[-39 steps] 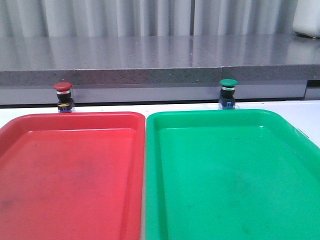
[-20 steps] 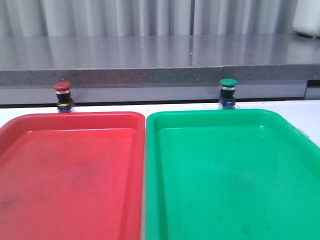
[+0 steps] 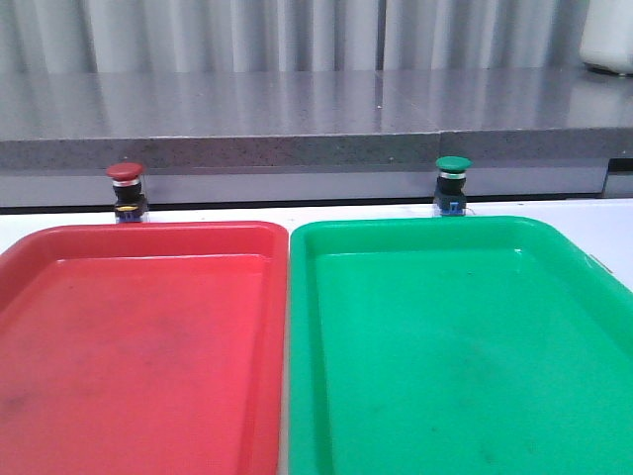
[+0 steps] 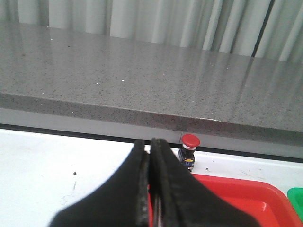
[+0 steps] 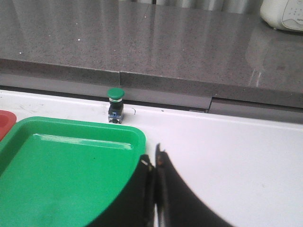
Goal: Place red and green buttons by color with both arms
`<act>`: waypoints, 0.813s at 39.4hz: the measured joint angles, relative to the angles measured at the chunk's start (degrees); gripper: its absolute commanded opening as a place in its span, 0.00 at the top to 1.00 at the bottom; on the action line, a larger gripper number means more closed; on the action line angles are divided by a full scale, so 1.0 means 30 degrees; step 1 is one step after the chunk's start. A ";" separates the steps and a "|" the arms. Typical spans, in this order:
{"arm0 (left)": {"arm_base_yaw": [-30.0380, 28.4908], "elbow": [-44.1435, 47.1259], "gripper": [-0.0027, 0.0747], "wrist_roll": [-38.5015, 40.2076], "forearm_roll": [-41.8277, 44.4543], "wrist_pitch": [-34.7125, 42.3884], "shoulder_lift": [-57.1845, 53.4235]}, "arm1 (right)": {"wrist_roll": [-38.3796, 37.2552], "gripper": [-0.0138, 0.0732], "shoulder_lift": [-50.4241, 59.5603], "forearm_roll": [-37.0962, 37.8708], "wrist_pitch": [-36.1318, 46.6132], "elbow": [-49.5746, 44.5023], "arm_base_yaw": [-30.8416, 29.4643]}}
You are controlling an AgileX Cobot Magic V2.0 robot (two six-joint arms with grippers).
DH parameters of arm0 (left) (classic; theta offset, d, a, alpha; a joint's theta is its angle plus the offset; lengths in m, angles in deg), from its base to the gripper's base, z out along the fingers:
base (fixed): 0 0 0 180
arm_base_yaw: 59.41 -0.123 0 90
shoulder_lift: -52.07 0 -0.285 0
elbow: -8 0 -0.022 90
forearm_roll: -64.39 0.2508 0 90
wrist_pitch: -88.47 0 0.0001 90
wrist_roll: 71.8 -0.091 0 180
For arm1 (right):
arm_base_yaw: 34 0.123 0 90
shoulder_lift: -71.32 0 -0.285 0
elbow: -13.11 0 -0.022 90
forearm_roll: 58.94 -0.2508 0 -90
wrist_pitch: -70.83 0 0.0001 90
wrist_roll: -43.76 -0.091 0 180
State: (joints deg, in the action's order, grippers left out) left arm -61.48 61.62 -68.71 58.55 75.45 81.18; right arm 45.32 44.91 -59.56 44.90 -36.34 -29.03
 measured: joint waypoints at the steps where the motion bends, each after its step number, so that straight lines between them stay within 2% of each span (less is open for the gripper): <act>1: 0.0000 0.0000 0.84 0.0000 0.0000 0.0000 0.0000 | 0.0000 0.93 0.0000 0.0000 0.0000 0.0000 0.0000; 2: 0.0000 0.0000 0.79 0.0000 0.0000 0.0000 0.0000 | 0.0000 0.89 0.0000 0.0000 0.0000 0.0000 0.0000; 4: 0.0000 0.0000 0.61 0.0000 0.0000 0.0000 0.0000 | 0.0000 0.80 0.0000 0.0000 0.0000 0.0000 0.0000; 7: 0.0000 0.0000 0.34 0.0000 0.0000 -0.0016 0.0000 | 0.0000 0.60 0.0000 0.0000 0.0000 0.0000 0.0000; 8: 0.0000 0.0000 0.26 0.0000 0.0000 -0.0016 0.0000 | 0.0000 0.50 0.0000 0.0000 0.0000 0.0000 0.0000; 11: 0.0000 0.0000 0.10 0.0000 0.0000 -0.0016 0.0000 | 0.0000 0.29 0.0000 0.0000 0.0000 0.0000 0.0000; 14: 0.0000 0.0000 0.07 0.0000 0.0000 -0.0016 0.0000 | 0.0000 0.13 0.0000 0.0000 0.0000 0.0000 0.0000; 18: 0.0000 0.0000 0.07 0.0000 0.0000 -0.0016 0.0000 | 0.0000 0.17 0.0000 0.0000 0.0000 0.0000 0.0000; 32: 0.0000 0.0000 0.07 0.0000 0.0000 -0.0016 0.0000 | 0.0000 0.17 0.0000 0.0000 0.0000 0.0000 0.0000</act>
State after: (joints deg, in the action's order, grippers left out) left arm -61.48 61.62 -68.71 58.55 75.40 81.18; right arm 45.32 44.91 -59.56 44.90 -36.34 -29.03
